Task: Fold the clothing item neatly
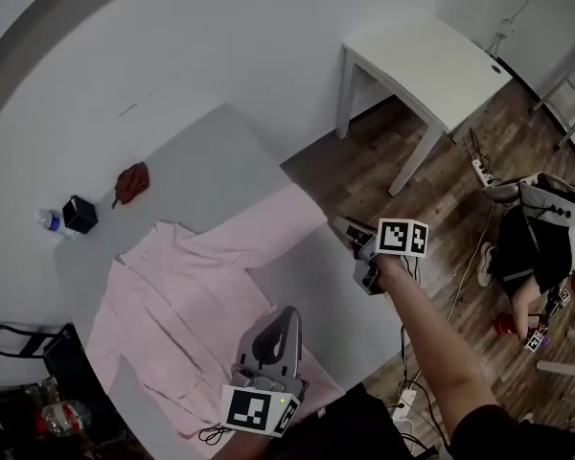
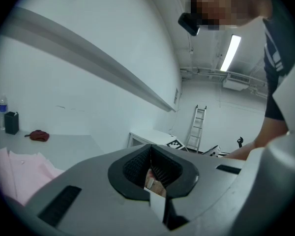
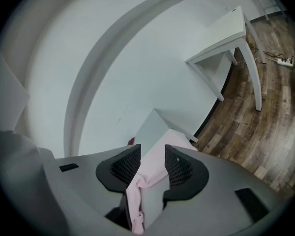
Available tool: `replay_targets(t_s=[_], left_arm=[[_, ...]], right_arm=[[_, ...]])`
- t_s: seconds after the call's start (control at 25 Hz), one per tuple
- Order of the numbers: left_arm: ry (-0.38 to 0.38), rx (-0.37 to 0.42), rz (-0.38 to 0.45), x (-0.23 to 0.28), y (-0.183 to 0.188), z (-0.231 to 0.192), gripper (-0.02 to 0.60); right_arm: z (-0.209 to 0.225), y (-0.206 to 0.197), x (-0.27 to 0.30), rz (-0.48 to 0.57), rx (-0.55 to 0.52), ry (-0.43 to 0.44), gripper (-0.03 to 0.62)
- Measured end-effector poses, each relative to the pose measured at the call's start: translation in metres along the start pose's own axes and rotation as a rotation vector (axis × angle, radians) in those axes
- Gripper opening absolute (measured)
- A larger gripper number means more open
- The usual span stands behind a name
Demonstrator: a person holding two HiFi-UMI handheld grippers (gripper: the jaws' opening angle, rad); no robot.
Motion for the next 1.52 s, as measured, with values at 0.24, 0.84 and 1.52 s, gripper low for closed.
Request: replay_targets(t_s=[0.24, 0.84, 1.52], left_arm=[[-0.103, 0.032, -0.102, 0.082, -0.015, 0.022, 0.006], [-0.063, 0.007, -0.244, 0.077, -0.051, 0.006, 0.006], [0.197, -0.091, -0.048, -0.111, -0.030, -0.024, 0.007]], right_arm=[[0.070, -0.013, 0.059, -0.160, 0.059, -0.074, 0.164], [0.099, -0.032, 0.110, -0.367, 0.214, 0.028, 0.046], [-0.260, -0.105, 0.076, -0.249, -0.550, 0.560, 0.038]])
Point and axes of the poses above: the fingertips, and each gripper's own axes: x forward along the fingers, z to its right, y out of its top, the point moved 1 cm from there along -x, backward along the fingers, and after that the axes turned 6 degrees about -y, right-handed, at the moved point
